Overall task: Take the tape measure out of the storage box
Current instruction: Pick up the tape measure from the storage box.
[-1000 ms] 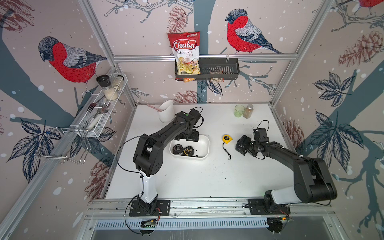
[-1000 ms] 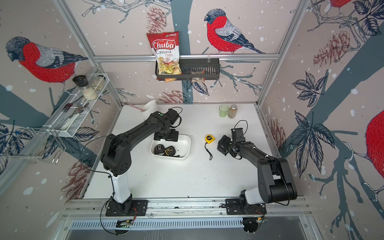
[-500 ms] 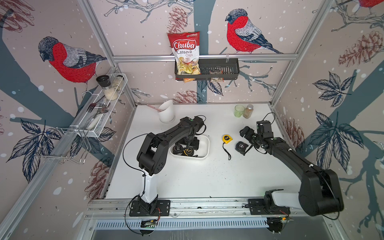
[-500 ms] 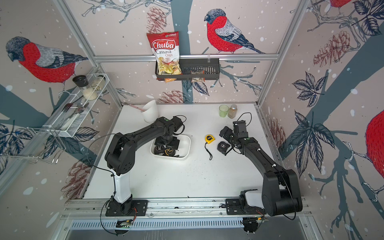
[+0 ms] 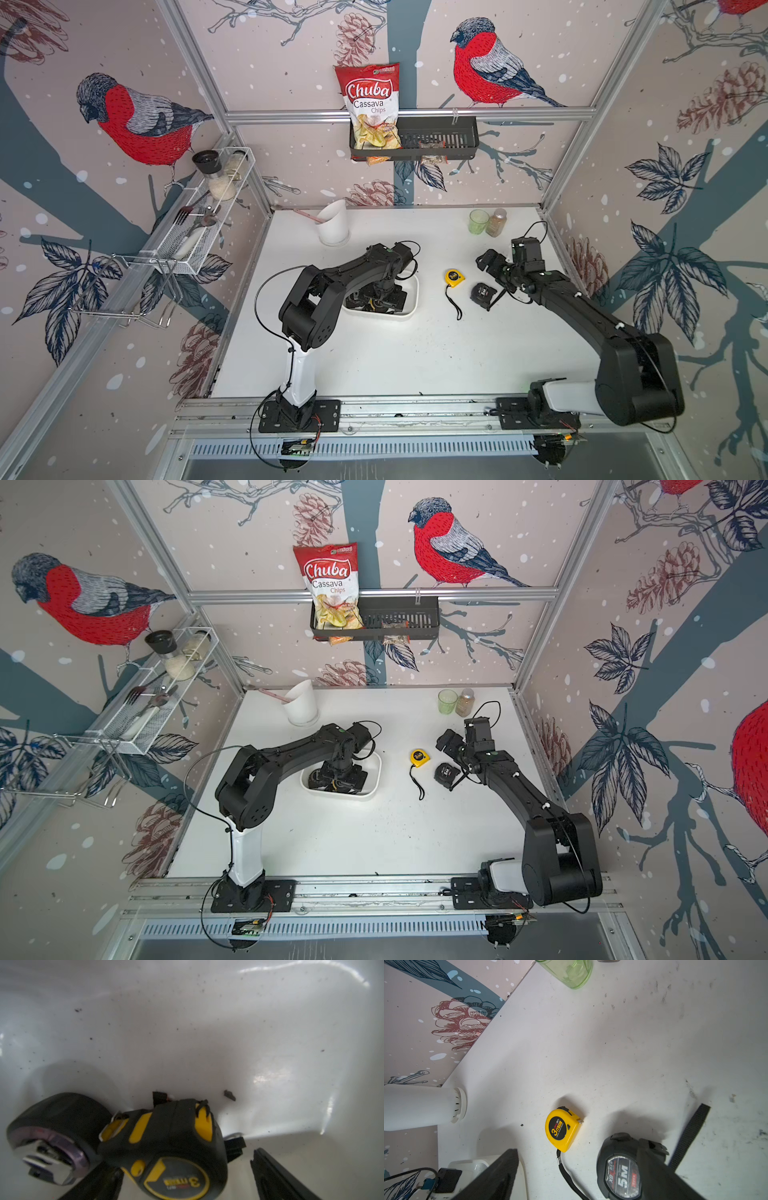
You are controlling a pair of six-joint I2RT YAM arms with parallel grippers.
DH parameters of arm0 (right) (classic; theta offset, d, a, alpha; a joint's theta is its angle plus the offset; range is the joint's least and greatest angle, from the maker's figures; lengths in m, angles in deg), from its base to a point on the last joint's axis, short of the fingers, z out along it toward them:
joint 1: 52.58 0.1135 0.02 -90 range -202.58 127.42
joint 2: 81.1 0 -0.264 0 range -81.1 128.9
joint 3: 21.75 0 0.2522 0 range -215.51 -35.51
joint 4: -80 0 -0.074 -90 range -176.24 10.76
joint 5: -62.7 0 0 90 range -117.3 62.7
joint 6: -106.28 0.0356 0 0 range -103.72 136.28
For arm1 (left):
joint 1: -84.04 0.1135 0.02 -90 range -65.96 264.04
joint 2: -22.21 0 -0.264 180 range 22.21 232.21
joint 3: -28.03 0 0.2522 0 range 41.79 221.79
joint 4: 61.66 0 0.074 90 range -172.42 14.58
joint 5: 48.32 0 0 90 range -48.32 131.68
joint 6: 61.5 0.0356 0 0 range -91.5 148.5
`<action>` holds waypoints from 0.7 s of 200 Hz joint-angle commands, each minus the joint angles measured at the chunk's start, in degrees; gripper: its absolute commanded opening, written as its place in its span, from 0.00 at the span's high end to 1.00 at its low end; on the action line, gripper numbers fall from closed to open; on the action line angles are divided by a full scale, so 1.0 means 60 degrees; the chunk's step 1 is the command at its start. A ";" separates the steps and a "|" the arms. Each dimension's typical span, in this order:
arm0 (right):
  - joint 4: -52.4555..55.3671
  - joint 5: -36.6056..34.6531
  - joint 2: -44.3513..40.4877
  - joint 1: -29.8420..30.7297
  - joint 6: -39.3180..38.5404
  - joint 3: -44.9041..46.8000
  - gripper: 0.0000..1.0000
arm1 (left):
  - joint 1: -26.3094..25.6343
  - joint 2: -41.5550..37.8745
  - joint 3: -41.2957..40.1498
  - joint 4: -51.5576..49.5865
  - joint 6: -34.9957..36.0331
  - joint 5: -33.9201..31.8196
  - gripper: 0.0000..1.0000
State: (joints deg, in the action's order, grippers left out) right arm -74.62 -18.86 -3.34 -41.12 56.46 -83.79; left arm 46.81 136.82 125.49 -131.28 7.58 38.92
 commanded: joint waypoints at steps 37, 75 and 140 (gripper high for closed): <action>-0.0096 0.0344 0.0121 -0.0048 -0.0118 0.0018 0.07 | 0.0003 0.0408 0.0190 0.0407 0.0134 0.0051 0.08; -0.0194 0.0583 0.0107 -0.0047 -0.0062 0.0107 0.13 | -0.0002 0.0652 0.0584 0.0479 -0.0135 0.0005 0.76; -0.0636 0.2277 0.0134 0.0226 -0.0581 0.0159 0.16 | 0.0145 0.0406 0.3466 -0.0973 -0.0570 -0.0156 1.00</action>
State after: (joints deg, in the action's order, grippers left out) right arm -75.67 -11.23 -2.66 -41.03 55.37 -82.43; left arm 46.90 140.20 138.87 -132.11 6.29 38.50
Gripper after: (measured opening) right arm 0.842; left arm 0.672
